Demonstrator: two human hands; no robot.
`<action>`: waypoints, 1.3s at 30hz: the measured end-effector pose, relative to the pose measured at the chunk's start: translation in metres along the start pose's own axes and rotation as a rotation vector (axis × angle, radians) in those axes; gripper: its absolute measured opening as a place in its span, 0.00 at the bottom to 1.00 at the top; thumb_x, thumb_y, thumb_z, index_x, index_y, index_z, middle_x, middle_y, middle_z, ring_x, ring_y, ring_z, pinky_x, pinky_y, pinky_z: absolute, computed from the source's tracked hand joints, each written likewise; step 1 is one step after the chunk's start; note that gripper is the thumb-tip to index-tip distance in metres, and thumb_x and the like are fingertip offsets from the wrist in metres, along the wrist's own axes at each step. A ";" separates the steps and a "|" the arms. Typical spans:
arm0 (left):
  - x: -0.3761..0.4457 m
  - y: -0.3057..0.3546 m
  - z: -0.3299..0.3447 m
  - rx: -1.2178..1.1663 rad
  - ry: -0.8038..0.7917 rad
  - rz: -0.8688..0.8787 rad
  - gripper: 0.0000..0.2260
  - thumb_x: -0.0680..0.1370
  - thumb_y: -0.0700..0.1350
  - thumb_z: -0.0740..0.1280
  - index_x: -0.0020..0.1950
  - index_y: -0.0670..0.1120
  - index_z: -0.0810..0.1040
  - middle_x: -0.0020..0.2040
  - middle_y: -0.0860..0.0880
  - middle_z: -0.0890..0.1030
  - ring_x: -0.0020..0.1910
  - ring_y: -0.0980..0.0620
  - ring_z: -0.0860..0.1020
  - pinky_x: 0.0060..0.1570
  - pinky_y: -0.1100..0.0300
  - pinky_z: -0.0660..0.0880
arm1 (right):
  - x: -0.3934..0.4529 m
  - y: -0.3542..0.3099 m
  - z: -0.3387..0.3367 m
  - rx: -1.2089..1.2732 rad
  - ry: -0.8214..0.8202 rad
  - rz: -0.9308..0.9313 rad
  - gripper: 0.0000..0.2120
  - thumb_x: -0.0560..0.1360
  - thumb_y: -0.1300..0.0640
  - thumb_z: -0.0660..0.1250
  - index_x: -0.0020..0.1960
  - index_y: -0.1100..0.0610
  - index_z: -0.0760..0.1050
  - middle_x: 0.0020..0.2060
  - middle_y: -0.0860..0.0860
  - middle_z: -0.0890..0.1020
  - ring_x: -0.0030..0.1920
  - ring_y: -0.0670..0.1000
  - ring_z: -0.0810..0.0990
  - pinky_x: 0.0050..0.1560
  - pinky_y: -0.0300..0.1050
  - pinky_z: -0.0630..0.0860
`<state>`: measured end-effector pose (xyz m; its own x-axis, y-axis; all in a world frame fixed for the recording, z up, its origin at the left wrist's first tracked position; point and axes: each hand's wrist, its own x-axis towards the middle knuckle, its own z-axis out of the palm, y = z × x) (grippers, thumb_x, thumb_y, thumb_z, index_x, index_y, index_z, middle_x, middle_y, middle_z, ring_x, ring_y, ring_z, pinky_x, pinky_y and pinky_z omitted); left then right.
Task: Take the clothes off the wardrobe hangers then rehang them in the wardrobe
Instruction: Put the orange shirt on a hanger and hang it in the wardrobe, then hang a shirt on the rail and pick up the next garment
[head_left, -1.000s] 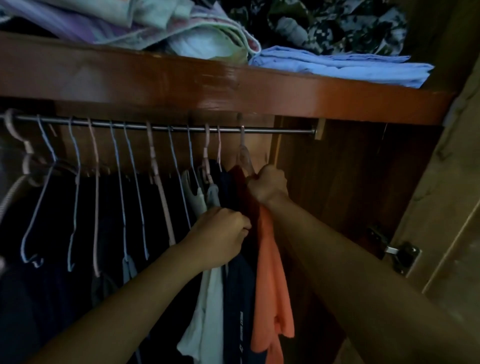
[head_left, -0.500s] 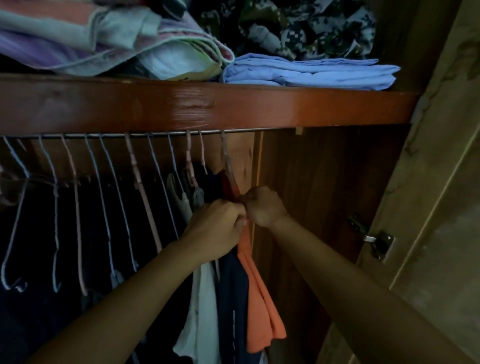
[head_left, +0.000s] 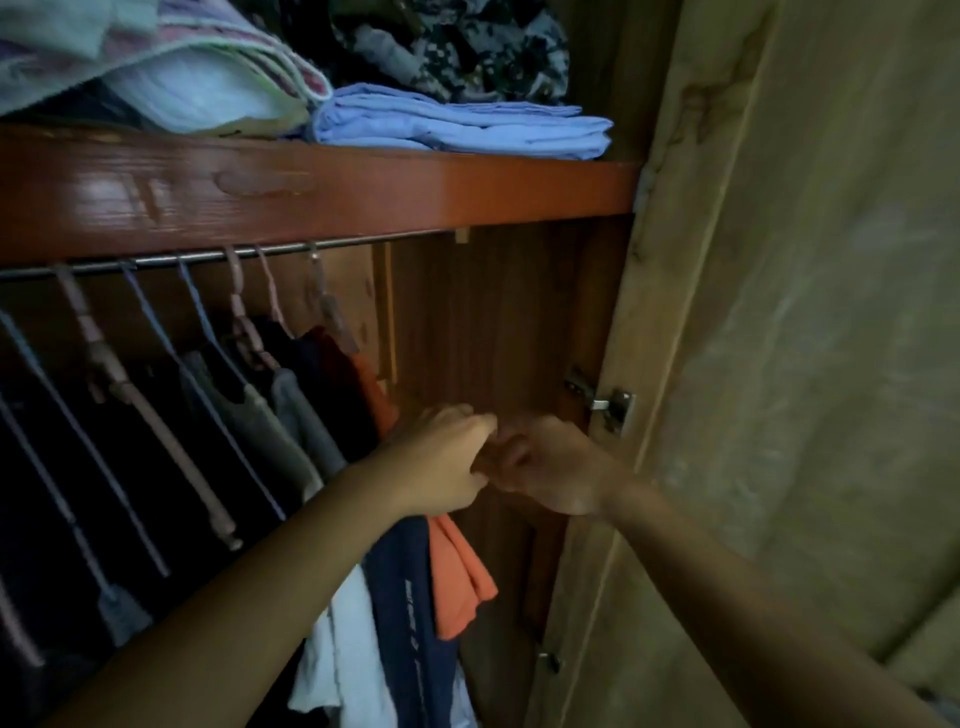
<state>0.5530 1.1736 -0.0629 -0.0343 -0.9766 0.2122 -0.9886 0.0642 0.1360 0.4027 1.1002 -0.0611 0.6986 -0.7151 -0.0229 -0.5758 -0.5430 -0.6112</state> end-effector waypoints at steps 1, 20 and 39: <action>0.002 0.007 0.003 -0.029 -0.024 0.015 0.18 0.75 0.51 0.70 0.63 0.52 0.73 0.59 0.51 0.76 0.58 0.49 0.75 0.47 0.59 0.68 | -0.013 0.007 -0.002 -0.021 0.014 0.022 0.10 0.75 0.49 0.72 0.54 0.46 0.74 0.46 0.46 0.83 0.48 0.46 0.82 0.52 0.43 0.79; -0.001 0.244 0.069 -0.126 -0.416 0.402 0.27 0.72 0.62 0.70 0.69 0.59 0.69 0.66 0.56 0.74 0.58 0.55 0.75 0.44 0.62 0.72 | -0.307 0.139 -0.055 -0.350 0.173 0.506 0.18 0.74 0.56 0.72 0.63 0.49 0.74 0.57 0.46 0.80 0.51 0.45 0.76 0.48 0.36 0.74; -0.025 0.536 0.139 0.030 -0.480 1.251 0.26 0.74 0.62 0.66 0.68 0.52 0.71 0.65 0.51 0.77 0.60 0.50 0.76 0.58 0.51 0.74 | -0.590 0.188 -0.039 -0.299 0.424 1.336 0.19 0.73 0.53 0.71 0.62 0.52 0.71 0.49 0.49 0.78 0.47 0.50 0.78 0.44 0.45 0.78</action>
<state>0.0032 1.2044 -0.1294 -0.9535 -0.2405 -0.1818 -0.2580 0.9629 0.0791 -0.1343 1.4026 -0.1323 -0.5749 -0.8001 -0.1714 -0.7914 0.5969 -0.1318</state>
